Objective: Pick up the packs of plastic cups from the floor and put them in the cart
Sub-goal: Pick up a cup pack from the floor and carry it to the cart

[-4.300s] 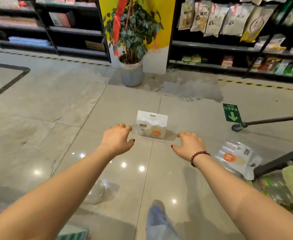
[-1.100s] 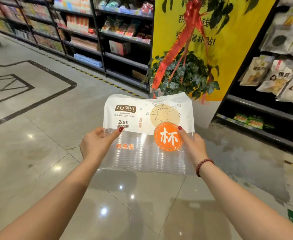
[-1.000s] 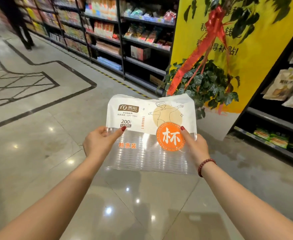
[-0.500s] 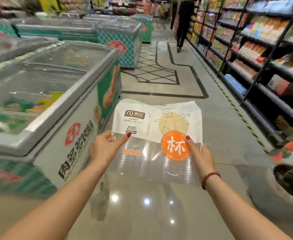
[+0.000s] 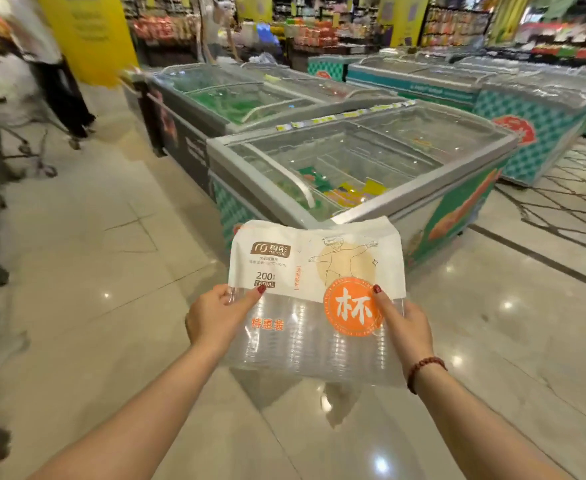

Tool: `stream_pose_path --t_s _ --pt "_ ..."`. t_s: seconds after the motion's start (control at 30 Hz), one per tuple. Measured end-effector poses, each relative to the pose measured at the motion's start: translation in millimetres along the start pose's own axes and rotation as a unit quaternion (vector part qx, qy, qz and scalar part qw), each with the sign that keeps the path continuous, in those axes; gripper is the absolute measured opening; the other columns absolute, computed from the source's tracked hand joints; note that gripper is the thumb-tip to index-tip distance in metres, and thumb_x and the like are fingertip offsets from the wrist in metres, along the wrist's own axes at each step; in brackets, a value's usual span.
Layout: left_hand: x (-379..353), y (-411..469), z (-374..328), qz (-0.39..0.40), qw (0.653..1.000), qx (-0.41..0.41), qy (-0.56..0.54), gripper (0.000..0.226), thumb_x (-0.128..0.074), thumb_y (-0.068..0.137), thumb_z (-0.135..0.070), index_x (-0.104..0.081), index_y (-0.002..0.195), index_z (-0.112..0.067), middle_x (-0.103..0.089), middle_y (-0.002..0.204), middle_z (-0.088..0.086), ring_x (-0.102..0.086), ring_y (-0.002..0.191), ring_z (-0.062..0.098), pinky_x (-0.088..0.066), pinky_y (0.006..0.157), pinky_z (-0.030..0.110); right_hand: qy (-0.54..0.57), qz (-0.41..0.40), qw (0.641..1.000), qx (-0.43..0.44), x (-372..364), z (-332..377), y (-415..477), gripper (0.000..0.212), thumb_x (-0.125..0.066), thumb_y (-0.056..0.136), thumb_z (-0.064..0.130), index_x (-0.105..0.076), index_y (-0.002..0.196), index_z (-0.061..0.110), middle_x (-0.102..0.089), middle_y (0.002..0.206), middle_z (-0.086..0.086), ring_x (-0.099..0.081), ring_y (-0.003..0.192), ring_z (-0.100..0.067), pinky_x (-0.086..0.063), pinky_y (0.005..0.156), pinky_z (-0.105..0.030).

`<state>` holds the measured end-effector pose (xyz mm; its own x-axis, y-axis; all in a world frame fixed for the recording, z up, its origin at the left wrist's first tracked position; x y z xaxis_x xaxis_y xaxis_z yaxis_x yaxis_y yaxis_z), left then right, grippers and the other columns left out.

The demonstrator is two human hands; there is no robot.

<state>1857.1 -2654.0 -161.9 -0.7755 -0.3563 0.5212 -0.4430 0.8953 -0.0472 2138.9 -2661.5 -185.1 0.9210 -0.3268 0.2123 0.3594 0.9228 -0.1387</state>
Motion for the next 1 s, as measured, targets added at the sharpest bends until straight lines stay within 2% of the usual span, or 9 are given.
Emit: stream_pose_path --t_s 0.17,0.23,0.3,0.37,0.47,0.53,0.6,0.87,1.0 --pt "100 60 58 -0.076 0.996 0.048 -0.015 0.043 -0.075 0.07 -0.061 -0.067 0.073 -0.019 -0.071 0.069 -0.01 -0.068 0.072 0.014 -0.044 0.06 0.025 -0.008 0.09 0.996 0.024 -141 31 -2 0.067 -0.066 0.07 0.073 -0.068 0.107 0.017 -0.074 0.099 0.002 -0.069 0.093 -0.015 -0.056 0.082 -0.036" --pt "136 87 78 -0.105 0.993 0.062 -0.006 0.047 -0.075 0.07 -0.062 -0.067 0.075 -0.016 -0.07 0.069 -0.009 -0.067 0.072 0.018 -0.046 0.064 0.028 -0.005 0.124 0.992 0.032 -195 43 -3 0.058 -0.066 0.076 0.066 -0.068 0.107 0.017 -0.073 0.1 0.002 -0.068 0.092 -0.013 -0.054 0.078 -0.031" --pt "167 113 96 -0.129 0.989 0.072 0.0 0.048 -0.074 0.071 -0.061 -0.068 0.077 -0.014 -0.071 0.07 -0.004 -0.067 0.074 0.022 -0.046 0.065 0.029 -0.012 0.141 0.99 0.029 -245 52 1 0.062 -0.066 0.073 0.07 -0.068 0.107 0.018 -0.073 0.101 0.002 -0.068 0.095 -0.015 -0.054 0.084 -0.036" --pt "193 138 113 -0.157 0.984 0.086 -0.01 0.05 -0.074 0.071 -0.061 -0.069 0.08 -0.012 -0.073 0.073 0.001 -0.068 0.075 0.024 -0.049 0.066 0.032 -0.011 0.168 0.985 0.032 -293 61 6 0.052 -0.067 0.078 0.063 -0.068 0.107 0.019 -0.073 0.102 0.003 -0.068 0.097 -0.016 -0.054 0.088 -0.038" --pt "226 176 137 -0.182 0.977 0.107 -0.037 0.048 -0.077 0.068 -0.061 -0.065 0.07 -0.014 -0.069 0.066 -0.008 -0.065 0.066 0.019 -0.052 0.068 0.034 -0.016 0.2 0.979 0.039 -357 75 13 0.058 -0.067 0.073 0.067 -0.069 0.109 0.022 -0.074 0.102 0.005 -0.069 0.097 -0.015 -0.055 0.089 -0.038" --pt "243 201 148 -0.2 0.971 0.117 -0.054 0.056 -0.077 0.069 -0.059 -0.046 0.057 -0.014 -0.053 0.054 -0.011 -0.051 0.056 0.017 -0.038 0.057 0.03 -0.022 0.221 0.974 0.044 -396 84 23 0.054 -0.066 0.076 0.065 -0.069 0.106 0.02 -0.074 0.1 0.004 -0.069 0.095 -0.016 -0.055 0.086 -0.037" --pt "257 227 157 -0.223 0.965 0.125 -0.057 0.06 -0.078 0.069 -0.056 -0.035 0.056 -0.017 -0.042 0.052 -0.008 -0.04 0.054 0.017 -0.026 0.055 0.03 -0.028 0.242 0.969 0.047 -436 92 39 0.055 -0.065 0.076 0.066 -0.068 0.104 0.02 -0.073 0.1 0.003 -0.069 0.095 -0.017 -0.055 0.088 -0.04" --pt "293 368 168 -0.283 0.944 0.168 -0.032 0.053 -0.075 0.069 -0.062 -0.056 0.067 -0.012 -0.058 0.06 -0.007 -0.052 0.058 0.016 -0.035 0.055 0.029 -0.038 0.316 0.947 0.048 -591 134 134 0.05 -0.067 0.078 0.063 -0.063 0.101 0.018 -0.07 0.103 -0.001 -0.066 0.098 -0.02 -0.052 0.092 -0.045" --pt "308 444 159 -0.296 0.935 0.191 -0.042 0.044 -0.073 0.069 -0.063 -0.07 0.081 -0.021 -0.072 0.079 -0.009 -0.068 0.078 0.019 -0.056 0.079 0.037 -0.044 0.339 0.939 0.049 -663 168 186 0.073 -0.065 0.071 0.073 -0.061 0.113 0.014 -0.068 0.111 -0.003 -0.064 0.104 -0.023 -0.049 0.097 -0.048"
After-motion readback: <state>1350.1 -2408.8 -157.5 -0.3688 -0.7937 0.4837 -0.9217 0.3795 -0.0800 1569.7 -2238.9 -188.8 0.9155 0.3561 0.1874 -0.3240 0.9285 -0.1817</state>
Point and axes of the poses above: each hand's wrist, its own y-axis towards the middle knuckle, its own x-axis out of the back of the hand, z = x × y, the point moved 1 cm from there along y, towards the middle knuckle
